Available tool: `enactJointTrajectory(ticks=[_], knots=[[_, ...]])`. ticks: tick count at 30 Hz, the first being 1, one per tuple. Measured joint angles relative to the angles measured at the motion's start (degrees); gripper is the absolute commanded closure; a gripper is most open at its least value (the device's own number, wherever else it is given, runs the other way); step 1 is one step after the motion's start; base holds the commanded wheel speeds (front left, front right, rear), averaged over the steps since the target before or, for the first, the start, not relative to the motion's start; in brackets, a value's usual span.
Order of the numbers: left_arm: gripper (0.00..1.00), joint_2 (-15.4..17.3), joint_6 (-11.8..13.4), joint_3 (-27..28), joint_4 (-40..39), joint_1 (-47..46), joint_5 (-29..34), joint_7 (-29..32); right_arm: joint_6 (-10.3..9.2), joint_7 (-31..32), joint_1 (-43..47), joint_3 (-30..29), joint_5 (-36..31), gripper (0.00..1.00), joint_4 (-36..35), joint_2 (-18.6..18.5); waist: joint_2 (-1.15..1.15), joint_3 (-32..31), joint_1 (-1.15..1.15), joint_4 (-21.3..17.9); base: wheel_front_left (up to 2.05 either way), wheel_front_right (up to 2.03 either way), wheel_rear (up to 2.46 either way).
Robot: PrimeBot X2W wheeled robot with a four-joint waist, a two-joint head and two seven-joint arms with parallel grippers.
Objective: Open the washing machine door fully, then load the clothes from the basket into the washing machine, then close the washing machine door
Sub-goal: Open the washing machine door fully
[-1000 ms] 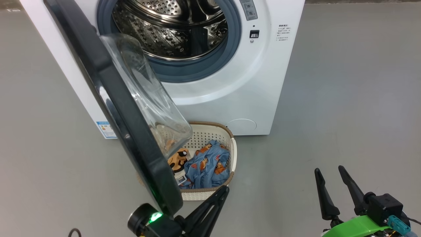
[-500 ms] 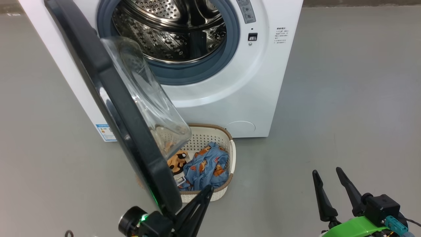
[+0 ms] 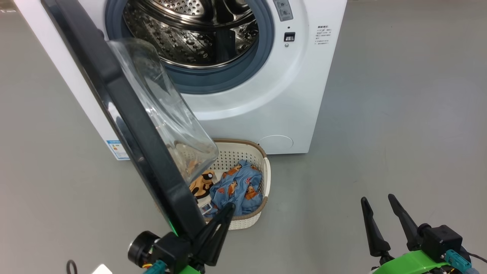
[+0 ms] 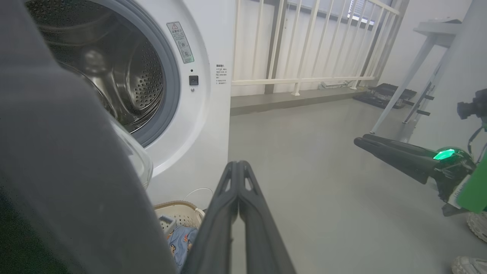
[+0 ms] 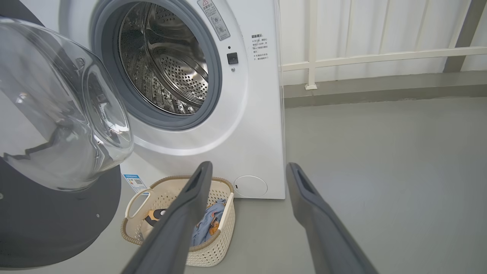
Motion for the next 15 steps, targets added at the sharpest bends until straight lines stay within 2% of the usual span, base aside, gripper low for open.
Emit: enactJointTrajectory(ticks=[15], knots=[[1.0, -0.3, 1.4, 1.1, 1.1, -1.0, -1.5, 0.0, 0.0, 0.0, -0.4, 0.2, 0.1, 0.0, 0.4, 0.0, 0.0, 0.9, 0.0, 1.0, 0.0, 0.0, 0.0]])
